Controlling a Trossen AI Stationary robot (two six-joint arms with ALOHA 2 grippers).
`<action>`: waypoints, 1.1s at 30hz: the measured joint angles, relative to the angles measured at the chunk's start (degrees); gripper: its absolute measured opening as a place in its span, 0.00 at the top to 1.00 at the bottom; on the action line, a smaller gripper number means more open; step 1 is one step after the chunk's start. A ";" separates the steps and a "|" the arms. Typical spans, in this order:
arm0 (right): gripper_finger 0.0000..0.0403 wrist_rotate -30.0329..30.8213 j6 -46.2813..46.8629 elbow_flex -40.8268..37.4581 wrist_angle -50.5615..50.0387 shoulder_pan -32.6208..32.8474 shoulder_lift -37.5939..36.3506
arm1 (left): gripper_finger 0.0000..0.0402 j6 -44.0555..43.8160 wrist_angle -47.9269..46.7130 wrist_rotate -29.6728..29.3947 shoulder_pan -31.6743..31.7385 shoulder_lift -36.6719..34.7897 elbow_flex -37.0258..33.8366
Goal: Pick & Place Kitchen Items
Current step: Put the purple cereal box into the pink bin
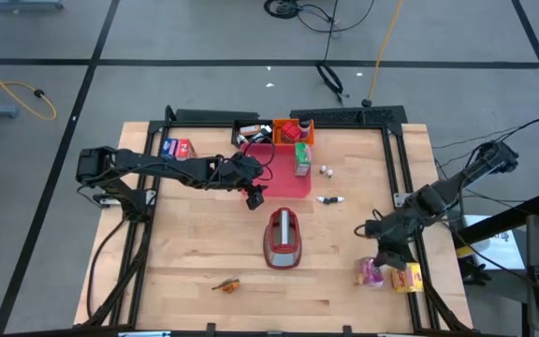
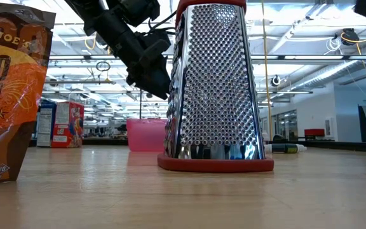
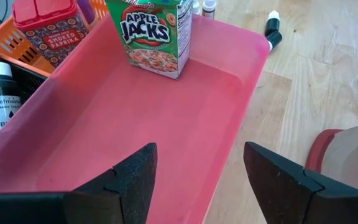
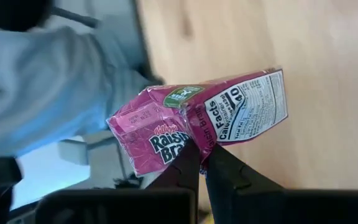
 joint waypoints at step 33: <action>0.99 3.54 -28.14 0.11 26.27 -47.68 6.72 | 0.39 0.85 0.01 0.00 0.00 0.00 0.00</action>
